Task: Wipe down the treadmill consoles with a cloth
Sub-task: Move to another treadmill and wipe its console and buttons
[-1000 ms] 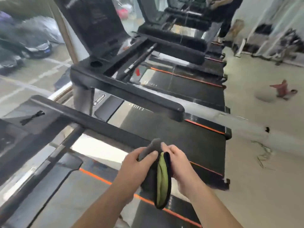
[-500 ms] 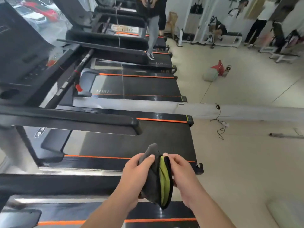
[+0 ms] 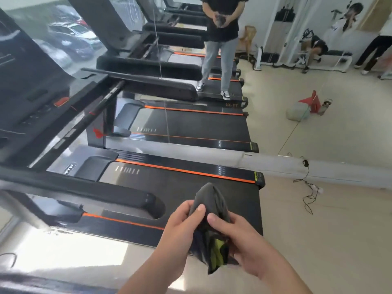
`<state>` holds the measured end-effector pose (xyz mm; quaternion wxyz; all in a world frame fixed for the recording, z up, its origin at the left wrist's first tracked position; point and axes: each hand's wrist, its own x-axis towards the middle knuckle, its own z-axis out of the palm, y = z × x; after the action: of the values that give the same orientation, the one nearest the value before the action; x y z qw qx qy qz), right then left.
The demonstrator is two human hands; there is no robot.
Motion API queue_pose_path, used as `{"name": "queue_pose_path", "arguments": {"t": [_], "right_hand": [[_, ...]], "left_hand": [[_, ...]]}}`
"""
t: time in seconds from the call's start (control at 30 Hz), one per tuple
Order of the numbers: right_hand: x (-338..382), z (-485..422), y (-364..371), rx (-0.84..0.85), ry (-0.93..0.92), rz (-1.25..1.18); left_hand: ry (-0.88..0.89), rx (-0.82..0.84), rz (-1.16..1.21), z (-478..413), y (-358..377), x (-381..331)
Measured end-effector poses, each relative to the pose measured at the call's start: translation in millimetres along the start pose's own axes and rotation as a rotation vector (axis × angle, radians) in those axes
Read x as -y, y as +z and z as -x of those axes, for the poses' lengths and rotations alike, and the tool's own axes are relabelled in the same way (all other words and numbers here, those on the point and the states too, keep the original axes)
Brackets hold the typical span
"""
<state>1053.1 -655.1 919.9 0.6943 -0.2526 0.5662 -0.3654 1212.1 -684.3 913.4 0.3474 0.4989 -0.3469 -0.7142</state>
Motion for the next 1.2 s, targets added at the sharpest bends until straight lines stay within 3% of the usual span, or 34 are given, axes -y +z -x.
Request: {"name": "queue_pose_path", "arguments": {"t": [0.2, 0.4, 0.63, 0.93, 1.1, 1.2], "right_hand": [[67.3, -41.4, -65.1, -0.025, -0.062, 0.027], [124.2, -111.1, -62.8, 0.016, -0.083, 0.003], [207.3, -233.0, -24.1, 0.119, -0.070, 0.113], [332.7, -380.4, 51.7, 0.124, -0.045, 0.220], [367.9, -449.4, 102.4, 0.246, -0.061, 0.297], [384.3, -491.6, 142.3, 0.429, -0.099, 0.355]], "left_hand": [[0.056, -0.118, -0.067, -47.6, 64.4, -27.2], [0.071, -0.231, -0.033, -107.0, 58.0, -56.6], [0.123, -0.348, 0.069, -219.4, 1.3, -107.2], [0.188, -0.439, 0.190, -332.0, -59.2, -234.7], [0.227, -0.571, 0.248, -369.7, -99.5, -271.0], [0.249, -0.703, 0.275, -386.7, -129.5, -282.3]]}}
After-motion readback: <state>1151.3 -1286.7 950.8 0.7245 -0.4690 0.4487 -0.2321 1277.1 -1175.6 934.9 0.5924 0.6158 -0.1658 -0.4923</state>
